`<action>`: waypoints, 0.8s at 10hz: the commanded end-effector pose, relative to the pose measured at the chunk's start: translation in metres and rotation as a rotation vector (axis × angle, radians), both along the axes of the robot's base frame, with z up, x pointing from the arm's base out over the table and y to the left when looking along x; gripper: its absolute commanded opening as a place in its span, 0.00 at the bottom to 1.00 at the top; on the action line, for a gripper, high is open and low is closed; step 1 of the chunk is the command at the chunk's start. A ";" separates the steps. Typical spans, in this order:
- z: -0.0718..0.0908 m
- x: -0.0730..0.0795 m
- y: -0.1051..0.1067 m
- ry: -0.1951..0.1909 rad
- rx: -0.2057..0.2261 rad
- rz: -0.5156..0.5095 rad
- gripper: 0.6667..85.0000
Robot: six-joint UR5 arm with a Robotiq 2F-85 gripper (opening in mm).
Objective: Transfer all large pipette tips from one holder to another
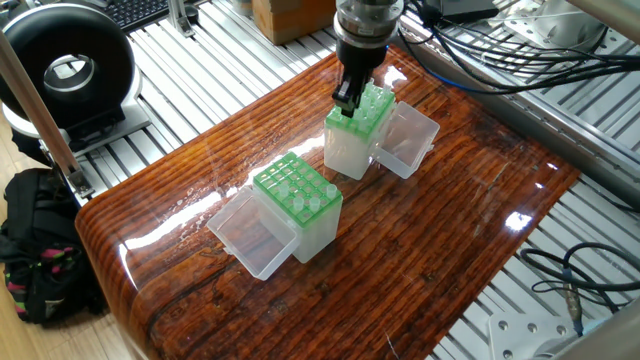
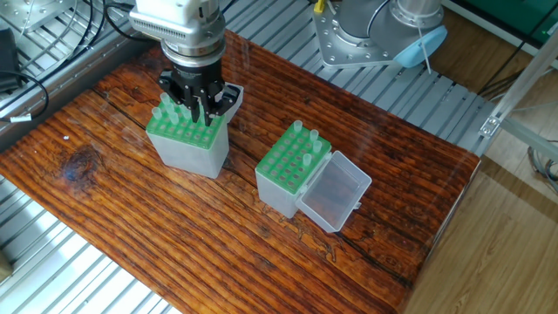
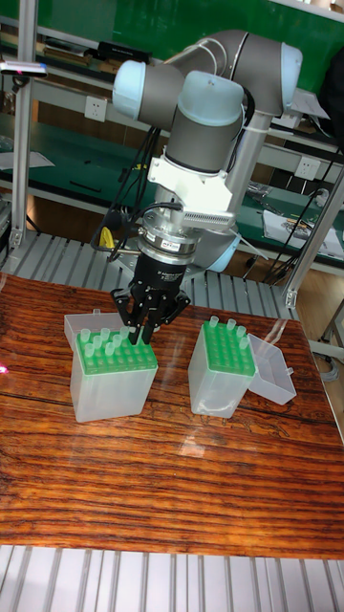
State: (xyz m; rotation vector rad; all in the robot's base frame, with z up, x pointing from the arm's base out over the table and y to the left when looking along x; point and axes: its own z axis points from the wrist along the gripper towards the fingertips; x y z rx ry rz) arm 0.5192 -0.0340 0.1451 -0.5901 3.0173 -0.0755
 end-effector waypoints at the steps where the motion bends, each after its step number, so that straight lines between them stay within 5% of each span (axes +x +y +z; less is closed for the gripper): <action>1: -0.001 0.000 0.000 0.003 0.005 -0.005 0.30; 8: -0.002 -0.006 0.000 0.027 0.003 -0.009 0.30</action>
